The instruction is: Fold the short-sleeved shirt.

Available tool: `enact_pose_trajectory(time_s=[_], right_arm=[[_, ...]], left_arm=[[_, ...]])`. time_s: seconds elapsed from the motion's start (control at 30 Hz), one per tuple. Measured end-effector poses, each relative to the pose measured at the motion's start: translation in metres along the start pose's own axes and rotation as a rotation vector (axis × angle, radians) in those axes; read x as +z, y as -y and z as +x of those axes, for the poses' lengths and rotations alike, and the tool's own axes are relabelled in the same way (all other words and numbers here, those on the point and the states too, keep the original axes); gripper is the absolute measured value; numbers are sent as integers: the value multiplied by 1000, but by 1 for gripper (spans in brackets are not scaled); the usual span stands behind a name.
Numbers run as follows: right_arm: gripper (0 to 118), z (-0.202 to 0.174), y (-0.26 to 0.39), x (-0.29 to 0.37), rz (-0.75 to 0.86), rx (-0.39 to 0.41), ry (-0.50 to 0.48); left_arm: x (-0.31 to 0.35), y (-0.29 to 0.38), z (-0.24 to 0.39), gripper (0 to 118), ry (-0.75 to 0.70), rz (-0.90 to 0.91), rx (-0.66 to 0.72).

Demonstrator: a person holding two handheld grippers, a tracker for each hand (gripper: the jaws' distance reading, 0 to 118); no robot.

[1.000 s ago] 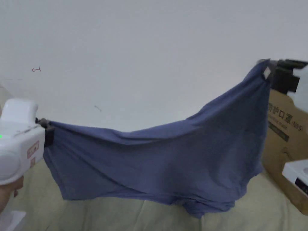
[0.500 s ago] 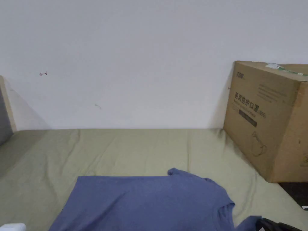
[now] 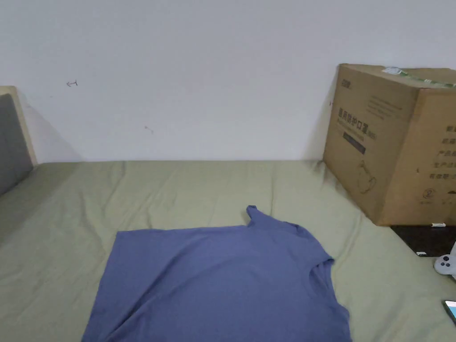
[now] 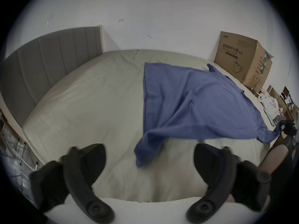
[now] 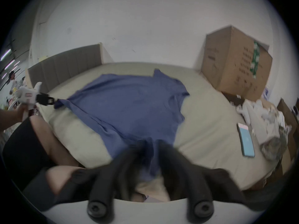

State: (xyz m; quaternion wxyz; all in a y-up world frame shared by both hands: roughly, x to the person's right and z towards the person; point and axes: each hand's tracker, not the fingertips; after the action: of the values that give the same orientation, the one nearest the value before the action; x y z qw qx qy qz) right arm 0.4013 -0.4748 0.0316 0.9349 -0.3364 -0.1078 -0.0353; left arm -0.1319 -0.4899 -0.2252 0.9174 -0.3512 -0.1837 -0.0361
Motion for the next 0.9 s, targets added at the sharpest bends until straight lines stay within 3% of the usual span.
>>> enact_pose_trajectory(time_s=[0.03, 0.07, 0.13, 0.2, 0.23, 0.27, 0.3, 0.33, 0.37, 0.4, 0.43, 0.47, 0.53, 0.6, 0.63, 0.7, 0.73, 0.87, 0.9], right_arm=[[79, 3, 2, 5, 10, -41, 11], [95, 5, 3, 15, 59, -77, -6], [98, 7, 3, 46, 191, -122, -13], [98, 3, 5, 77, 237, -94, 28], [95, -2, 6, 91, 248, -85, 34], [87, -6, 9, 103, 279, -87, 38], [65, -11, 12, 116, 311, -93, 43], [10, -17, 16, 123, 316, -98, 50], [0, -22, 18, 126, 318, -89, 106], [0, -23, 21, 130, 317, -111, 108], [0, -20, 20, 129, 273, -136, 25], [0, -23, 20, 125, 249, -151, 8], [0, -26, 20, 118, 240, -122, 43], [0, -22, 20, 107, 218, -105, 33], [0, -21, 18, 103, 211, -101, 41], [0, -18, 14, 94, 188, -98, 40], [0, -18, 13, 90, 178, -98, 41], [0, -17, 11, 78, 133, -101, 42], [0, -15, 12, 74, 120, -95, 48]], left_arm=[[5, 2, 1, 112, -2, 2, -3], [14, 3, 2, 112, -14, 13, -2], [54, 4, 5, 112, -78, 185, -5], [91, 6, 8, 110, -122, 294, 18], [108, 10, 9, 100, -101, 336, 39], [121, 13, 9, 78, -69, 351, 50], [130, 16, 7, 43, -61, 339, 54], [139, 21, 11, 0, -92, 338, 63], [145, 28, 13, 0, -153, 363, 70], [148, 33, 15, 0, -90, 352, 92], [143, 32, 13, 0, -35, 318, 107], [135, 33, 15, 0, -39, 291, 103], [106, 32, 14, 2, -25, 249, 50], [72, 22, 12, 15, -38, 170, -7], [53, 17, 10, 15, -41, 144, -29], [13, 4, 3, 79, -23, 74, -1], [-5, -3, 1, 102, -56, 27, 9], [-50, -15, -10, 97, -65, -23, 53], [-52, -16, -11, 86, -49, -23, 60]])
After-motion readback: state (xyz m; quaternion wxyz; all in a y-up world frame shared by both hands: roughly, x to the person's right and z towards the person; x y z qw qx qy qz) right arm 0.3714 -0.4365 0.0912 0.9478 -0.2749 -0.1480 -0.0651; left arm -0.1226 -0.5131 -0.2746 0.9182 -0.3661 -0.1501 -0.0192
